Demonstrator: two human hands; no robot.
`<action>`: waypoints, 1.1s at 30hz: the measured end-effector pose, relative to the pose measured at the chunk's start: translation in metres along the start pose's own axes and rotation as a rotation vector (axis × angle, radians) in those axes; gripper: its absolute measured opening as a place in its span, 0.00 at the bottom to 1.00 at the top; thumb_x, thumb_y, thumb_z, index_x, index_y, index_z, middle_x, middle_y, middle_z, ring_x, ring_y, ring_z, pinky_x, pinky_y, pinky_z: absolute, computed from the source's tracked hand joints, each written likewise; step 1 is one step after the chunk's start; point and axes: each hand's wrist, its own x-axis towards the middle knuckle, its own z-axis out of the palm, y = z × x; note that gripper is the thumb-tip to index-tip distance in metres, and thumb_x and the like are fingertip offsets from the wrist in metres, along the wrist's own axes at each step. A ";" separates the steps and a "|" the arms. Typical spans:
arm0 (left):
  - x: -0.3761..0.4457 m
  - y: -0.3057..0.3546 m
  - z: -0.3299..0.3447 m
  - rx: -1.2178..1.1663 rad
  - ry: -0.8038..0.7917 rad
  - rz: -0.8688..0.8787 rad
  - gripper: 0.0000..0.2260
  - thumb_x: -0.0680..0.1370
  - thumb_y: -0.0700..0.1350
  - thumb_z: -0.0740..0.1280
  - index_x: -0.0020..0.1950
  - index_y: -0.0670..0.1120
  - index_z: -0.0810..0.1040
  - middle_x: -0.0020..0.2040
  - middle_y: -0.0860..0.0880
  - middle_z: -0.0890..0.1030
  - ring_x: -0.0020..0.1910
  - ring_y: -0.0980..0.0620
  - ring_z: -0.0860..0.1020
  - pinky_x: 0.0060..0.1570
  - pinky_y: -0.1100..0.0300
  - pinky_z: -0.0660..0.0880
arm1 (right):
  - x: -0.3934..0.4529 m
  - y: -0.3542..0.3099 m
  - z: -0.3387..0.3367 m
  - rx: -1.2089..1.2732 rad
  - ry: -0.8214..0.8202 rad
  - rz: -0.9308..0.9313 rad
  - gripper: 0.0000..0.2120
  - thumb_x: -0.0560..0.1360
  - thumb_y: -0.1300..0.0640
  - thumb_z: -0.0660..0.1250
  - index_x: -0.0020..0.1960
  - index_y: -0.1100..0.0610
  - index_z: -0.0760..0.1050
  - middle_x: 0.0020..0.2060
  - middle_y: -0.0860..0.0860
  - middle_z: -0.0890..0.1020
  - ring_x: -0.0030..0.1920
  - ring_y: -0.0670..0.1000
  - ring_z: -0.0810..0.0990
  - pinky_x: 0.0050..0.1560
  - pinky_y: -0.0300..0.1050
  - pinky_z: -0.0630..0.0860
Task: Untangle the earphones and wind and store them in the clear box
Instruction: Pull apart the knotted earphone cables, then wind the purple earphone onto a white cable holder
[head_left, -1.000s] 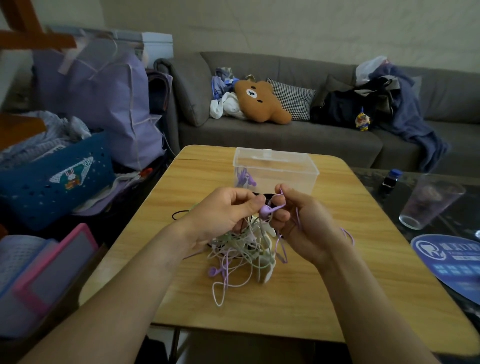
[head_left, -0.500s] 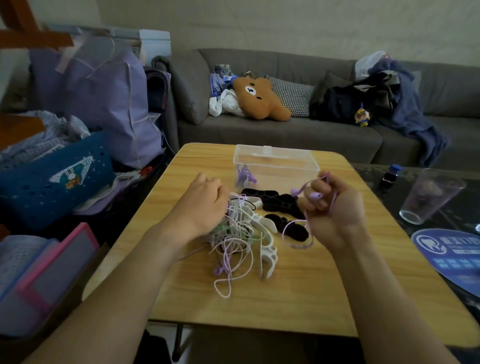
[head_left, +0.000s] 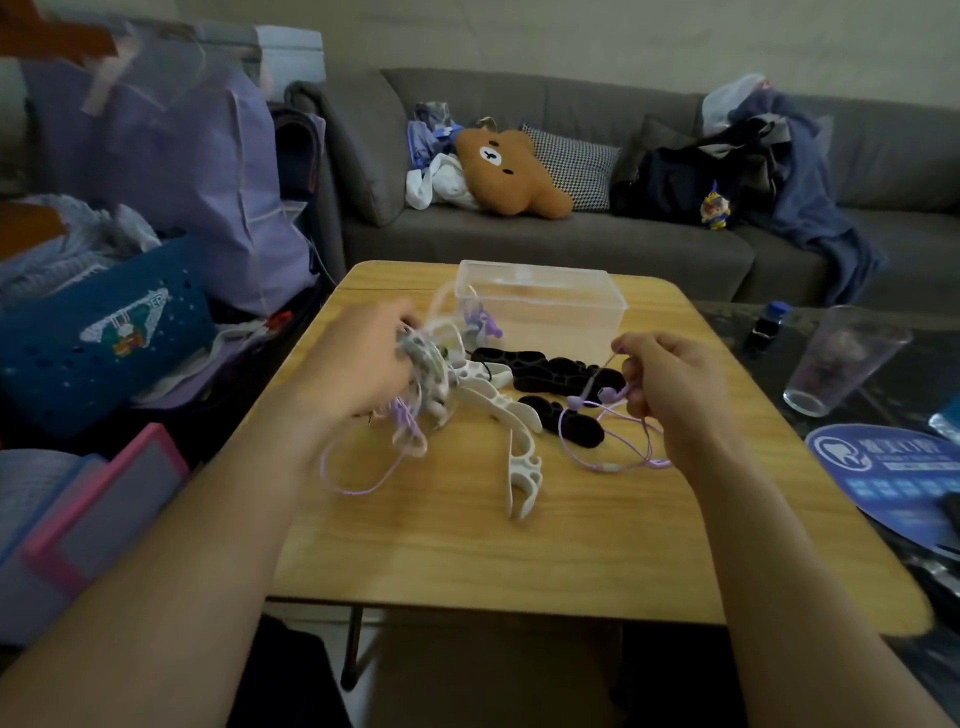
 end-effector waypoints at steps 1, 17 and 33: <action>0.006 -0.006 -0.003 -0.029 0.082 -0.006 0.11 0.74 0.37 0.70 0.51 0.50 0.76 0.44 0.49 0.79 0.41 0.46 0.76 0.39 0.57 0.67 | -0.001 -0.001 0.000 -0.004 0.000 -0.010 0.07 0.80 0.63 0.63 0.47 0.61 0.79 0.29 0.51 0.73 0.19 0.43 0.70 0.25 0.39 0.63; 0.018 -0.004 -0.002 0.192 -0.145 -0.139 0.23 0.77 0.62 0.66 0.54 0.43 0.82 0.54 0.41 0.82 0.49 0.42 0.77 0.45 0.54 0.73 | 0.004 -0.001 0.003 0.009 -0.072 -0.062 0.07 0.81 0.62 0.63 0.49 0.60 0.80 0.29 0.52 0.80 0.25 0.50 0.78 0.25 0.41 0.75; -0.055 0.089 0.047 -0.570 -0.483 0.328 0.11 0.75 0.47 0.74 0.55 0.48 0.78 0.49 0.54 0.83 0.47 0.65 0.79 0.44 0.71 0.72 | -0.028 -0.038 0.027 0.679 -0.308 0.136 0.10 0.85 0.57 0.56 0.58 0.57 0.76 0.34 0.49 0.80 0.24 0.45 0.70 0.21 0.36 0.64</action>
